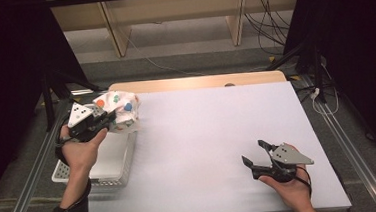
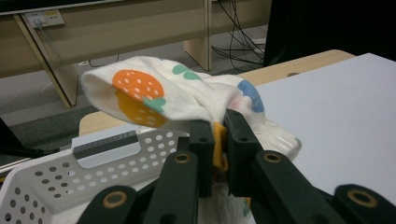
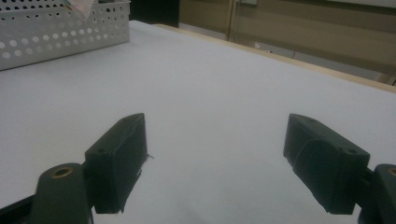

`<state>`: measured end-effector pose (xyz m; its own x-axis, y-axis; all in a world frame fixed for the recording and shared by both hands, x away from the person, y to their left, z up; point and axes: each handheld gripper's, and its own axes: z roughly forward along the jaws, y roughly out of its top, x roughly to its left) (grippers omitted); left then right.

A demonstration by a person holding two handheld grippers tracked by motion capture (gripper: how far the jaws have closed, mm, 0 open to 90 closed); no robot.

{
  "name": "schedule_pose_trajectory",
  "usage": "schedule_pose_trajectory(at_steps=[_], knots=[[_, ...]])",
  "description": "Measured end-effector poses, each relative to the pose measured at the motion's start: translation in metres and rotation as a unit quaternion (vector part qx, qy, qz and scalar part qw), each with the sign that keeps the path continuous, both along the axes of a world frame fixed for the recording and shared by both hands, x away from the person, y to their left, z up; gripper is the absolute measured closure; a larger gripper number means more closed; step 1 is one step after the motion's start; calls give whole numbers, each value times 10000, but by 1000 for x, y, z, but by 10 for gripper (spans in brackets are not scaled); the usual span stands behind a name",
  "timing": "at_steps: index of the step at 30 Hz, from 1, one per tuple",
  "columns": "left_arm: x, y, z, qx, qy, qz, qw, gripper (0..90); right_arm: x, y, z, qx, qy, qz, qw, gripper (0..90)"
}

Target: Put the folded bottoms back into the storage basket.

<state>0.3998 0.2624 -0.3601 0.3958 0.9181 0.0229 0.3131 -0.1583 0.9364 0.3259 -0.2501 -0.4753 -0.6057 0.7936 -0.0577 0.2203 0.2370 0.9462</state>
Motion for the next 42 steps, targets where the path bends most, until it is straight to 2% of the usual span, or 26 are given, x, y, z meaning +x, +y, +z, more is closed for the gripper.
schedule_pose_trajectory(at_steps=[42], knots=[[-3,18,-4,5,74,177,9998,824,0,0,0,-3,2,4,10000,222]])
